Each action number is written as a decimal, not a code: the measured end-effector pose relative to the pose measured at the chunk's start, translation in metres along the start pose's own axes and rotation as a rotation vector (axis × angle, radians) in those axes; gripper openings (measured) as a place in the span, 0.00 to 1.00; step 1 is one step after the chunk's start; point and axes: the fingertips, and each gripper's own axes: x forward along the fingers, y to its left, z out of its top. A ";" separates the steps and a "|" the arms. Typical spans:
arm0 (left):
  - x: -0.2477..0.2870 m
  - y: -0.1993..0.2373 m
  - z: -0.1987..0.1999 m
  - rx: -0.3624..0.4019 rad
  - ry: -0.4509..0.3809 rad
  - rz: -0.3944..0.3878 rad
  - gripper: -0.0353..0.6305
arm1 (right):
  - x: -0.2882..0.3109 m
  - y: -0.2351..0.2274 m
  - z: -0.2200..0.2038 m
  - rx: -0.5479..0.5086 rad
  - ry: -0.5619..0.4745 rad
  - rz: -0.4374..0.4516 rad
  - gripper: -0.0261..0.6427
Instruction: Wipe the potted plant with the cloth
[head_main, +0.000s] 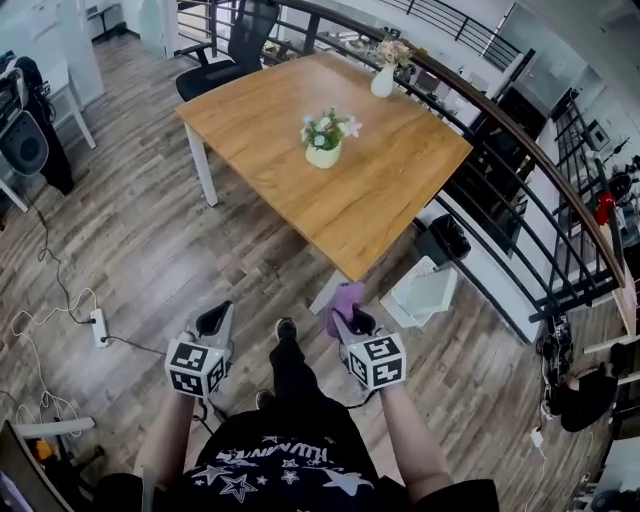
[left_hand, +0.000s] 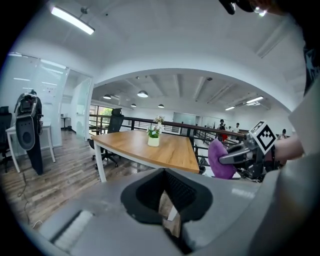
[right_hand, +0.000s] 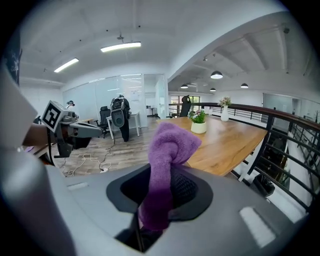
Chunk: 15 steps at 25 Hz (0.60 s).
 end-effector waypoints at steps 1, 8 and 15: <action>0.004 0.003 0.004 0.014 -0.002 0.007 0.05 | 0.007 -0.005 0.002 0.009 -0.001 -0.002 0.19; 0.044 0.008 0.040 0.139 -0.050 -0.062 0.05 | 0.056 -0.045 0.032 0.044 -0.033 -0.002 0.20; 0.119 0.044 0.065 0.091 -0.025 -0.071 0.05 | 0.118 -0.103 0.068 0.075 -0.030 -0.014 0.20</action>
